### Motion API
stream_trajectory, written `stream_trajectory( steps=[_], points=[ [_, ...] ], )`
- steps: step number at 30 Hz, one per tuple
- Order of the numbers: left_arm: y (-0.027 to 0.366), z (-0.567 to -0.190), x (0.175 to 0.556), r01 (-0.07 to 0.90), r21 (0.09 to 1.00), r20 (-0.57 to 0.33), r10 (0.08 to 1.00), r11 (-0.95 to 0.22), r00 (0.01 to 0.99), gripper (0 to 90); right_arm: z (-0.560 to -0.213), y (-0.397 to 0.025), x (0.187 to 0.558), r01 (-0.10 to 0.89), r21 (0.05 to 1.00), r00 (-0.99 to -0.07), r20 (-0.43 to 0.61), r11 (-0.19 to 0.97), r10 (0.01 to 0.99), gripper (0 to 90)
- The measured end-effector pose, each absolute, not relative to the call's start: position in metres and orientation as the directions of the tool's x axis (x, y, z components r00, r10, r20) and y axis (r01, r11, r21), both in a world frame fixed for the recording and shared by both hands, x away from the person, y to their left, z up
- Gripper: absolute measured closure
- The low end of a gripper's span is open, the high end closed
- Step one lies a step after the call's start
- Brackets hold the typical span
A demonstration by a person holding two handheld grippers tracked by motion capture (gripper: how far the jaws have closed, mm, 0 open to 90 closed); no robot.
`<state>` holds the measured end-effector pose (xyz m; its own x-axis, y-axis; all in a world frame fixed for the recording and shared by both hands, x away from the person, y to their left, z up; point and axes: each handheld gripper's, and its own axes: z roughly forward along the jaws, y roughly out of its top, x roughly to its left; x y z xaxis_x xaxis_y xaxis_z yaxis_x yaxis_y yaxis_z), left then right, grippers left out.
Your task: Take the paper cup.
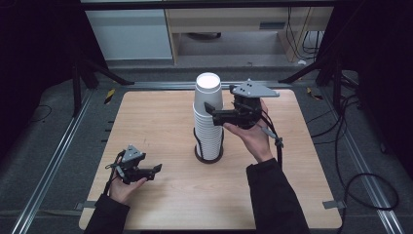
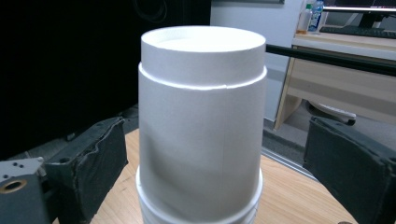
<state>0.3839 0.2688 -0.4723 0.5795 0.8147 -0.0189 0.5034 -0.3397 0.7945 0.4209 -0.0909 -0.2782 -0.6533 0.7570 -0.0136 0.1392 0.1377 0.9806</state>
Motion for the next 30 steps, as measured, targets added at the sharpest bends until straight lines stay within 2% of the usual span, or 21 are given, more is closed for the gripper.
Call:
stream_trajectory(
  steps=[21,30],
  points=[
    [0.264,-0.474,0.384,0.499,0.787,-0.006,0.805,-0.362,0.593,17.6,-0.302,-0.061,0.445,0.160,0.975,-0.657,-0.012,0.155,0.754,6.6],
    [0.264,-0.474,0.383,0.498,0.787,-0.005,0.804,-0.364,0.595,17.6,-0.313,-0.055,0.451,0.163,0.978,-0.642,0.006,0.129,0.766,8.2]
  ],
)
